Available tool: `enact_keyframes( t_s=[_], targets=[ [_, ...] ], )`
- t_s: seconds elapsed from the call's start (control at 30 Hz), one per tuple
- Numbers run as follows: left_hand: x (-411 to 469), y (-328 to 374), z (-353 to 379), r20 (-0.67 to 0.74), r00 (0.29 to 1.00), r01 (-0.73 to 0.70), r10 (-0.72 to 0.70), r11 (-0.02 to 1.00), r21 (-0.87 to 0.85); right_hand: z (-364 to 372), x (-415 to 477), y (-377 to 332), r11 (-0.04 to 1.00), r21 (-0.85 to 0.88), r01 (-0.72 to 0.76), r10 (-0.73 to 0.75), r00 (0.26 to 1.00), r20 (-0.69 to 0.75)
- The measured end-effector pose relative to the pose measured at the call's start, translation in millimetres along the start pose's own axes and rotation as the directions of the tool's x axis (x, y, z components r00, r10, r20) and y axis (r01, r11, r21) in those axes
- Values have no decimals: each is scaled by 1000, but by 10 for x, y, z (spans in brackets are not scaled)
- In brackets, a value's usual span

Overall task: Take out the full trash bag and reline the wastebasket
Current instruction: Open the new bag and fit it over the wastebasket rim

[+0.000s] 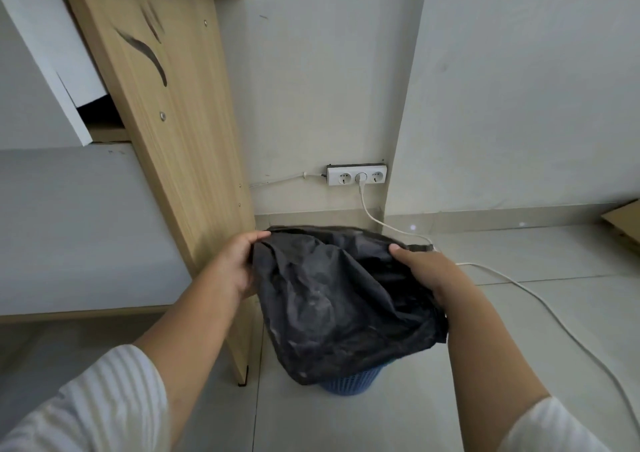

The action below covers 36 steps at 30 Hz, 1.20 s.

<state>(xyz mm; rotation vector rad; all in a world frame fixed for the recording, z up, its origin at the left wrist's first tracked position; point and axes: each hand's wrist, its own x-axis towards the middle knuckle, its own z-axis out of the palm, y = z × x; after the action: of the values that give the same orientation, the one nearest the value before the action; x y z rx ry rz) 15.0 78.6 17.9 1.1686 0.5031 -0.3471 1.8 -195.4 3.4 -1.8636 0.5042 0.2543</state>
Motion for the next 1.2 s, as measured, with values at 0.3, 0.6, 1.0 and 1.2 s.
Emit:
enact_keyframes(
  t_s=[0.3,0.6,1.0,1.2],
  targets=[
    [169,-48,20,-45,997,65,-59,990,127,-223,-33,55,924,361,-122,-44,907,419],
    [52,-225,231,51,984,122,-169,862,492,-141,-20,-106,842,538,47,-134,983,123],
    [23,-672,468,43,970,234,-239,967,101,258,-64,-280,917,376,133,-163,985,49],
    [155,-814,375,-162,987,24,18,967,255,480,-2,-85,918,-329,223,-253,966,-49]
  ],
)
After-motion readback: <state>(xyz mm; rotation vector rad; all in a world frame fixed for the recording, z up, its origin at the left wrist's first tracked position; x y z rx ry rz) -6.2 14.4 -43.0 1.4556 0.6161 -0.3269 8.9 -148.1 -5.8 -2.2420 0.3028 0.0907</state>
